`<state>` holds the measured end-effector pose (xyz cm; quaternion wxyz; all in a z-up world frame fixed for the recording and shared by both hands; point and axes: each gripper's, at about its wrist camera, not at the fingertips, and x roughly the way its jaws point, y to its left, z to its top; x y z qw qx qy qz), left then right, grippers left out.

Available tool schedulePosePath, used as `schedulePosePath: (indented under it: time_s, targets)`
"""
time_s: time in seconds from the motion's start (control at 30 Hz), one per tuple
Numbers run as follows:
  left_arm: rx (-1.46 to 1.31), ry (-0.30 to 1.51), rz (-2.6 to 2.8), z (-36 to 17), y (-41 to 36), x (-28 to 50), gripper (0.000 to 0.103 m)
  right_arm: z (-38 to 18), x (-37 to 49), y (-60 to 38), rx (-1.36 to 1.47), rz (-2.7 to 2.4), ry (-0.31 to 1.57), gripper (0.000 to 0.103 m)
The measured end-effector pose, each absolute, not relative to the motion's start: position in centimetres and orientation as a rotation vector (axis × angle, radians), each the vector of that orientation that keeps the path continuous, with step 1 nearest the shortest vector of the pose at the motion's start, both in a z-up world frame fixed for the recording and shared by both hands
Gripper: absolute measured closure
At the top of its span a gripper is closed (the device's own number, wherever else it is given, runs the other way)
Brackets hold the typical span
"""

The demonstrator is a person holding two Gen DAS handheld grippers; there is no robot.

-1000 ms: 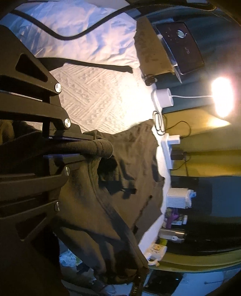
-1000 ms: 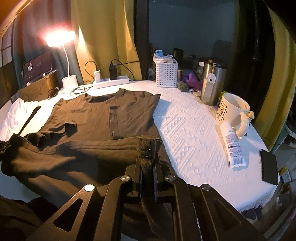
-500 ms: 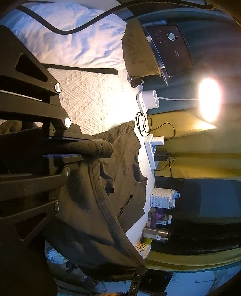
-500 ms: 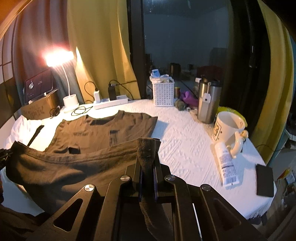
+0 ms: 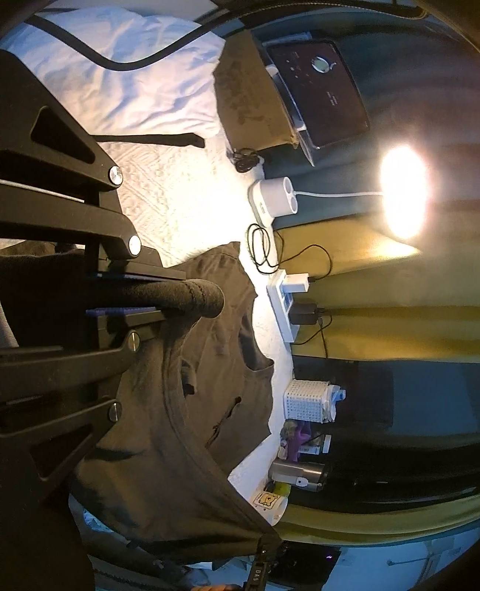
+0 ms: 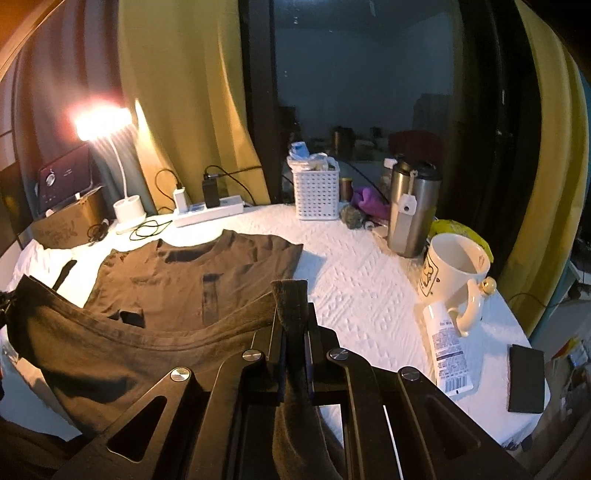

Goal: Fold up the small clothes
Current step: 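Carry the hem over the shirt body toward the collar with both grippers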

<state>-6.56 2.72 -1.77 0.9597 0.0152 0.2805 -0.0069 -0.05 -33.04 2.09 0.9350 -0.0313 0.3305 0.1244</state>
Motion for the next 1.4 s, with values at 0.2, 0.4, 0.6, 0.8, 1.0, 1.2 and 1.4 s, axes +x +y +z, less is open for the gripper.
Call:
schedulePosePath:
  time_s: [0.2,0.4,0.6,0.8,1.0,1.2,1.4]
  targets:
    - [0.026,0.572,-0.02,-1.0,3.1,-5.1,0.094,3.3,1.2,-33.6,-0.066,0.238,0.65,0.096]
    - [-0.008,0.682,-0.028,-2.8,4.7,-2.8,0.093,4.3,3.0,-33.0,-0.081,0.26,0.626,0.097]
    - [0.014,0.74,-0.025,-4.9,5.0,-1.8,0.093,3.8,4.3,-32.5,-0.084,0.273,0.642,0.097]
    - [0.048,0.741,-0.046,-4.4,4.8,-1.0,0.083,4.8,4.8,-32.7,-0.084,0.269,0.616,0.097]
    - [0.067,0.789,-0.05,-5.7,5.1,0.7,0.071,5.3,5.6,-32.4,-0.09,0.281,0.603,0.097]
    - [0.076,0.827,-0.056,-6.8,5.5,2.2,0.071,4.7,6.2,-32.3,-0.088,0.285,0.621,0.097]
    - [0.083,0.878,-0.089,-7.5,5.6,4.2,0.071,4.1,6.6,-32.2,-0.084,0.287,0.637,0.096]
